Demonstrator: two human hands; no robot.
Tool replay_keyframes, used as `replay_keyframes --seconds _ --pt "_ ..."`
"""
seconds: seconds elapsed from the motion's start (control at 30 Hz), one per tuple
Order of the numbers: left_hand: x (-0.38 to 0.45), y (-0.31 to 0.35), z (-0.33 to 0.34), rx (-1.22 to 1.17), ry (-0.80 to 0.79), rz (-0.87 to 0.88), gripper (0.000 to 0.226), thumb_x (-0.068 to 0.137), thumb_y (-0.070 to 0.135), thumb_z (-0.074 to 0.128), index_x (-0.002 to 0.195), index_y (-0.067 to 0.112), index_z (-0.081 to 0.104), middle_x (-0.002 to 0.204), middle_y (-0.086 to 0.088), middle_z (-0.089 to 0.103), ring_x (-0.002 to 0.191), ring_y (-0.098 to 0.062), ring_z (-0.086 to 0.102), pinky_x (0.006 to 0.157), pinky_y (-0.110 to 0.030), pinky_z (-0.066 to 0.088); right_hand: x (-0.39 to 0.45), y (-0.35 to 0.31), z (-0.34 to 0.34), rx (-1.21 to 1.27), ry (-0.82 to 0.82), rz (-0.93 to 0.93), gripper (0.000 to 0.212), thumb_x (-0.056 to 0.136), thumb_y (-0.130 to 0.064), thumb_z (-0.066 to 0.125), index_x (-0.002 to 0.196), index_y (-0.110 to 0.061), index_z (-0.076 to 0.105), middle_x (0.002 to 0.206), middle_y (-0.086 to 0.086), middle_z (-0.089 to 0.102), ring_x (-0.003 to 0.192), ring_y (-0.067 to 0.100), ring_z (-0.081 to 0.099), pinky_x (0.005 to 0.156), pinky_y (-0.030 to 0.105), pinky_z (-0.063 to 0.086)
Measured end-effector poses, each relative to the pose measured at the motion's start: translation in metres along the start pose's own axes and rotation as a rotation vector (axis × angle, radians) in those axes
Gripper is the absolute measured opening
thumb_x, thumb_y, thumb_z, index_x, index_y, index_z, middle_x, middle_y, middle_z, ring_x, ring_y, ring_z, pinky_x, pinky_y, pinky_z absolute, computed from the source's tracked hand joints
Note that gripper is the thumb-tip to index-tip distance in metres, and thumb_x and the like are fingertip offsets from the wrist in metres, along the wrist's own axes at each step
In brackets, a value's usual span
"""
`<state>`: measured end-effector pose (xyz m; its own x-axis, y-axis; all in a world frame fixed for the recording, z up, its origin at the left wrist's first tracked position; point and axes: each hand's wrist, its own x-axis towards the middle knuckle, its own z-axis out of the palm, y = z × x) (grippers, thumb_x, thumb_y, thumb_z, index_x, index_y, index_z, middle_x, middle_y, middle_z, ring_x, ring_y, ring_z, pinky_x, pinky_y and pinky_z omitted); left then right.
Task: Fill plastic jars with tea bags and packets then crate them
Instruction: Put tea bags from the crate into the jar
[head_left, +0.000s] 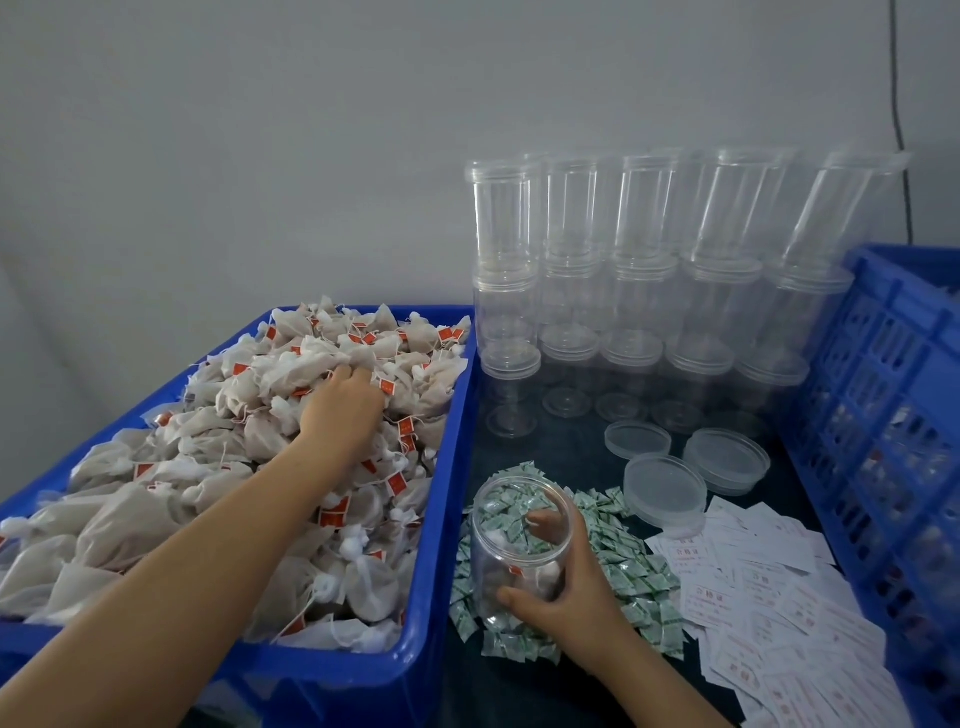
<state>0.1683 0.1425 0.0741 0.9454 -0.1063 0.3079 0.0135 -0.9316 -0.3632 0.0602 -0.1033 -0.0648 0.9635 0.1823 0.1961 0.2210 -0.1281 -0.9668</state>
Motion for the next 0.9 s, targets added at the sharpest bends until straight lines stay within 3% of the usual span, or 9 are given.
replay_keyframes --seconds 0.1,0.2,0.3,0.4,0.53,0.7,0.9 --pt "-0.001 -0.001 -0.003 -0.042 0.054 0.008 0.024 0.087 0.018 0.063 0.11 0.012 0.065 0.12 -0.005 0.058 0.111 -0.02 0.052 0.093 -0.031 0.045 0.0 -0.001 0.0 -0.012 0.003 -0.005 0.098 0.059 -0.046 0.087 0.129 -0.076 0.025 0.138 -0.016 0.044 0.122 -0.007 0.049 0.079 0.013 0.054" --pt "-0.007 -0.003 -0.006 -0.182 0.12 0.014 0.018 0.09 0.023 0.061 0.105 0.014 0.066 0.113 -0.003 0.06 0.104 -0.018 0.055 0.09 -0.03 0.046 0.0 -0.001 0.0 0.011 0.001 0.005 0.099 0.058 -0.044 0.088 0.127 -0.077 0.026 0.14 -0.013 0.043 0.125 0.007 0.052 0.078 0.02 0.057" --pt "-0.014 -0.004 -0.016 -0.421 0.169 0.011 0.013 0.094 0.02 0.054 0.095 0.013 0.065 0.098 -0.002 0.061 0.089 -0.018 0.055 0.075 -0.03 0.047 -0.001 -0.002 0.001 0.021 -0.001 0.004 0.099 0.057 -0.043 0.087 0.126 -0.078 0.027 0.139 -0.014 0.042 0.124 0.009 0.053 0.075 0.024 0.059" --pt "-0.02 -0.002 -0.031 -0.574 0.156 -0.008 0.01 0.093 0.016 0.053 0.084 0.016 0.059 0.082 -0.001 0.06 0.07 -0.015 0.051 0.059 -0.026 0.036 -0.001 -0.002 0.001 0.021 0.004 0.004 0.099 0.057 -0.043 0.087 0.127 -0.078 0.027 0.14 -0.013 0.043 0.125 0.009 0.052 0.077 0.023 0.059" --pt "-0.028 0.0 -0.05 -0.706 0.181 0.037 0.009 0.093 0.017 0.056 0.088 0.014 0.063 0.077 0.0 0.063 0.07 -0.016 0.057 0.066 -0.032 0.049 0.0 -0.001 0.001 0.004 0.012 0.005 0.099 0.057 -0.047 0.087 0.128 -0.078 0.025 0.139 -0.016 0.044 0.127 0.003 0.05 0.082 0.021 0.057" --pt "-0.031 0.014 -0.08 -0.926 0.145 0.062 0.007 0.09 0.023 0.062 0.086 0.018 0.064 0.079 0.005 0.065 0.074 -0.008 0.059 0.067 -0.016 0.046 0.0 -0.002 0.001 0.003 0.009 0.008 0.098 0.056 -0.047 0.086 0.128 -0.076 0.026 0.137 -0.019 0.046 0.12 -0.007 0.052 0.08 0.019 0.056" --pt "-0.037 0.039 -0.101 -1.134 0.018 0.132 0.005 0.088 0.021 0.065 0.09 0.018 0.068 0.082 0.006 0.069 0.077 -0.007 0.065 0.073 -0.023 0.053 0.001 -0.004 0.001 -0.031 0.016 0.009 0.098 0.055 -0.051 0.084 0.124 -0.081 0.022 0.138 -0.019 0.045 0.119 -0.018 0.046 0.085 0.008 0.048"
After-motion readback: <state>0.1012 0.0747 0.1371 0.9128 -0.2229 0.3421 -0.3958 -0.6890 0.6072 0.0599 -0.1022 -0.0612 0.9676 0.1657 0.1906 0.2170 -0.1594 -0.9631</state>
